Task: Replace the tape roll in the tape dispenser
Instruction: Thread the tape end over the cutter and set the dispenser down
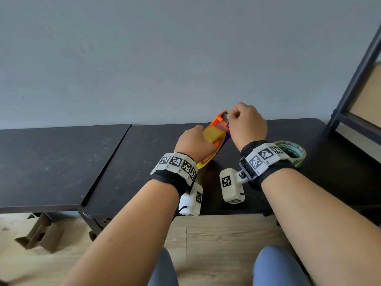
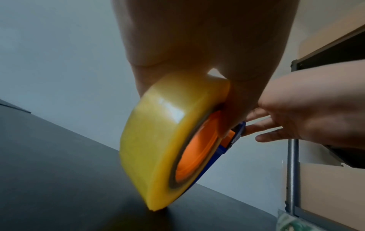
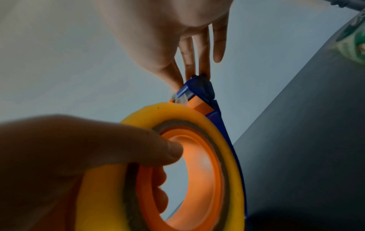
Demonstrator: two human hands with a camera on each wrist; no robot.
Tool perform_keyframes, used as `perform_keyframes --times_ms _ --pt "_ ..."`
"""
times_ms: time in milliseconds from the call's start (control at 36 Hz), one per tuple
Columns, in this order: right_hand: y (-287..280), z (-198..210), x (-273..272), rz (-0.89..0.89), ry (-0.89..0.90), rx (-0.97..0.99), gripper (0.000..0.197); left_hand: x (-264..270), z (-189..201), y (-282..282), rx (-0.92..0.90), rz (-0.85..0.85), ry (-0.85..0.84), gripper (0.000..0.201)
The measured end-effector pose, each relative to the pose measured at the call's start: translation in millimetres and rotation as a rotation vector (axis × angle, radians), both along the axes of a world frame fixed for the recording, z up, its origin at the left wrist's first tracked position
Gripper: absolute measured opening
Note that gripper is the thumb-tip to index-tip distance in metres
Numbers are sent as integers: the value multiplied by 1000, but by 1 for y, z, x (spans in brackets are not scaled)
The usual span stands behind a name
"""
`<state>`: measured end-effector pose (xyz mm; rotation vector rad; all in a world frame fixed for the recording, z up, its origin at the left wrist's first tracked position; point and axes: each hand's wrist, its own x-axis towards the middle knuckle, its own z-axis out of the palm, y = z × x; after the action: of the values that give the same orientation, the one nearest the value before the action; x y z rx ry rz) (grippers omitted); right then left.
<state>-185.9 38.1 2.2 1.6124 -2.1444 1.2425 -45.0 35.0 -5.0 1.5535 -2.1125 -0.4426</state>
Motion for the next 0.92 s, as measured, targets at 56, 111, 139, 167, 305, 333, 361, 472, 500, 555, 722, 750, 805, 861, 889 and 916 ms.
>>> perform_keyframes --times_ms 56,111,139,167,305,333,361,472,500,555,722,750,805,861,889,916 --pt "0 -1 -3 -3 -14 9 15 -1 1 1 -18 -4 -17 32" --pt "0 -1 -5 -6 -18 13 15 -2 1 1 -23 -13 -22 34" --pt "0 -1 -6 -10 -17 16 15 -2 2 1 -23 -19 -22 34" --pt "0 -1 -6 -16 -17 17 15 -2 2 1 -24 -27 -25 35" --pt "0 2 -8 -35 -41 -14 13 0 4 1 -17 -49 -33 36" --pt "0 3 -8 -36 -33 -22 13 0 5 1 -17 -53 -30 37" --pt "0 3 -8 -36 -28 -31 13 0 5 2 -19 -58 -22 40" --pt "1 1 -6 -37 -29 -55 15 1 6 3 -34 -77 22 59" --pt "2 1 -6 -41 -43 -58 15 1 6 3 -32 -78 23 59" --pt "4 2 -6 -52 -89 -73 16 2 7 2 -24 -79 23 56" --pt "4 5 -7 -47 -167 -118 16 3 7 -1 -33 -55 6 50" --pt "4 3 -8 -44 -179 -121 15 3 8 -1 -36 -49 6 49" --pt "3 1 -9 -36 -210 -127 14 4 9 -2 -40 -40 6 48" --pt "2 -2 -9 -32 -245 -136 13 5 10 -2 -44 -37 1 48" --pt "2 -3 -9 -30 -259 -138 13 5 10 -2 -43 -37 -4 48" --pt "2 -4 -8 -26 -274 -141 13 5 10 -2 -40 -36 -7 48"
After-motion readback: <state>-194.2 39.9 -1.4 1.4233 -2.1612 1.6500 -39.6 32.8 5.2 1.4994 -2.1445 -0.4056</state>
